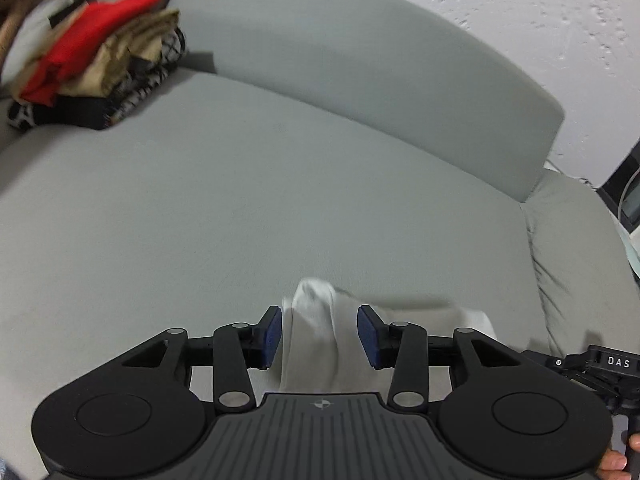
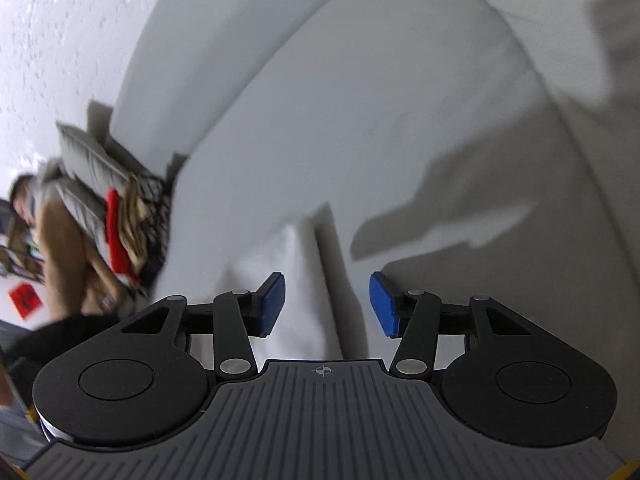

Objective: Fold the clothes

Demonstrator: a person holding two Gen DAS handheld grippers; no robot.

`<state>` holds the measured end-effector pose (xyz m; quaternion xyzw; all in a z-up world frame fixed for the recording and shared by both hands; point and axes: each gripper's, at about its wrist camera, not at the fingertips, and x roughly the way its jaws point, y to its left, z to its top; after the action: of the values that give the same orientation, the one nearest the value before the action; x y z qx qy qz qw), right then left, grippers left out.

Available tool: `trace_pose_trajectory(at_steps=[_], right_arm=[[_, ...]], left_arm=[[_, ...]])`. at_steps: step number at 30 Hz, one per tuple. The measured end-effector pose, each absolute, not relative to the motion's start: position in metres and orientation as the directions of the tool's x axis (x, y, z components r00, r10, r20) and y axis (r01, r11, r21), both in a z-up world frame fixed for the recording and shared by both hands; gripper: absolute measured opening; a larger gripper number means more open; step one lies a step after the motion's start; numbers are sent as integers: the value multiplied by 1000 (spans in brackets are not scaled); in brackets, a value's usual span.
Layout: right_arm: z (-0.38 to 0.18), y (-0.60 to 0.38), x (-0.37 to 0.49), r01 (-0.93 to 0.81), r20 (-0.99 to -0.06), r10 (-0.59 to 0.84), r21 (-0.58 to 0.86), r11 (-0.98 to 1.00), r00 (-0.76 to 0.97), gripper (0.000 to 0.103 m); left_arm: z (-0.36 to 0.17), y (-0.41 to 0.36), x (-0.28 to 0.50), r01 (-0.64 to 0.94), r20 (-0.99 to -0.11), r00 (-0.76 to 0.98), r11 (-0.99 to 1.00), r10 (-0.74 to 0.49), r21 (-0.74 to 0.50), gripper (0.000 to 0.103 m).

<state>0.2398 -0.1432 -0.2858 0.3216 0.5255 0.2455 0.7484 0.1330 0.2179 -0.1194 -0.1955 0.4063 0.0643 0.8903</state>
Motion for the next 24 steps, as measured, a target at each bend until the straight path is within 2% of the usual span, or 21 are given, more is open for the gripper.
trace_pose_trajectory(at_steps=[2,4,5,6,7,12,14,16,17,18,19,20,21,24], right_arm=[[-295,-135,254,-14,-613,720,758,652,326,45],[-301,-124,267,-8,-609,729,766,643,313,37],[-303,-118,271,-11,-610,729,764,645,312,29],[-304,-113,274,-20,-618,722,755,655,311,19],[-303,-108,277,-41,-635,706,734,678,316,5],[-292,-95,268,-128,-683,581,593,795,442,0],[-289,-93,267,-129,-706,535,544,829,465,0],[-282,-98,269,-123,-721,533,540,833,444,0],[-279,-100,270,-121,-728,532,538,834,433,12],[-271,-102,268,-132,-735,521,520,844,433,15],[-262,-105,261,-154,-739,511,499,853,439,22],[-253,-108,254,-175,-740,508,485,857,441,32],[-244,-111,245,-200,-739,513,476,856,436,35],[-225,-112,211,-290,-757,523,438,851,392,36]], left_arm=[[-130,223,146,-275,-756,652,909,-63,-313,39],[-140,228,154,-290,-754,652,896,-73,-337,29],[-145,231,158,-297,-754,653,889,-78,-349,23],[-148,234,157,-310,-747,661,879,-75,-363,9],[-151,237,157,-323,-740,669,868,-73,-377,8],[-158,238,146,-362,-707,707,860,3,-358,6],[-166,239,145,-396,-710,703,842,21,-367,8],[-158,236,146,-395,-728,685,854,29,-338,15],[-154,235,146,-394,-737,675,860,33,-323,17],[-150,234,147,-393,-745,666,866,37,-308,24],[-139,229,140,-393,-748,660,881,71,-263,31],[-129,225,133,-393,-749,654,893,105,-218,34],[-118,221,126,-392,-748,649,904,138,-173,36],[-92,208,89,-369,-753,647,913,119,-173,36]])
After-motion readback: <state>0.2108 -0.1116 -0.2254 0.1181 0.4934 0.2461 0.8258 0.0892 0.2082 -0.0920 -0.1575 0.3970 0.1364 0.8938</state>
